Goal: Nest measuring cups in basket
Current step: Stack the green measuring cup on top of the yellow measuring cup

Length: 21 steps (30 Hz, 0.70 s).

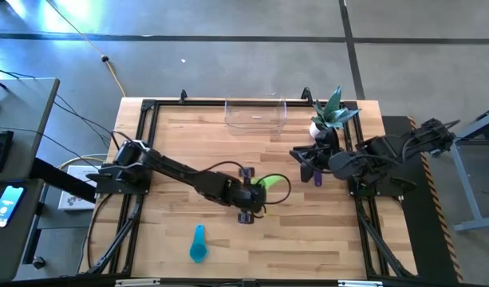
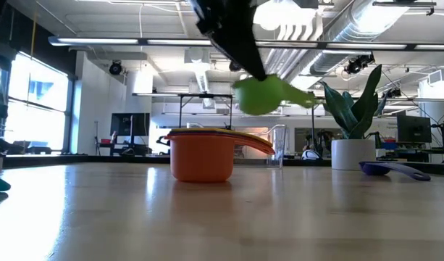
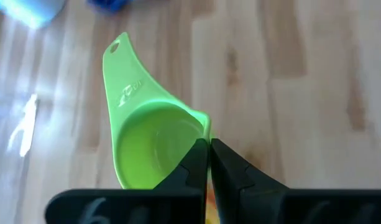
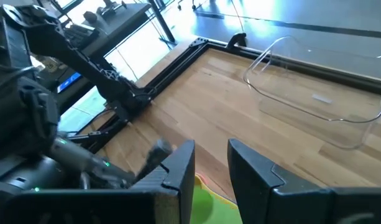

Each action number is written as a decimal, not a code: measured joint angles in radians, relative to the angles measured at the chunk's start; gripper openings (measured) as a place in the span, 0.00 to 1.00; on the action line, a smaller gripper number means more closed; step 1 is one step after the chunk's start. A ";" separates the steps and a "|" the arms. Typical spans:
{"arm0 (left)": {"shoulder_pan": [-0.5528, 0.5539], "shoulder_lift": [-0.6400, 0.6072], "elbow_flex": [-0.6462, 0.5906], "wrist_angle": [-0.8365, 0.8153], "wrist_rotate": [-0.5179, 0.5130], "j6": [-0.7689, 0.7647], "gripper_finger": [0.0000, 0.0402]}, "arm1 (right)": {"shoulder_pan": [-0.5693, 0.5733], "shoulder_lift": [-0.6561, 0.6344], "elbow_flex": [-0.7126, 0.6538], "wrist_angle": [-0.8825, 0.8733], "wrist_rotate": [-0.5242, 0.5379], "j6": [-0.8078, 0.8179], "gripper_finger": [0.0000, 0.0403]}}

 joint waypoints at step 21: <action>-0.040 -0.043 -0.098 -0.199 -0.030 -0.127 0.00 | -0.052 0.000 0.000 0.001 -0.080 -0.001 0.22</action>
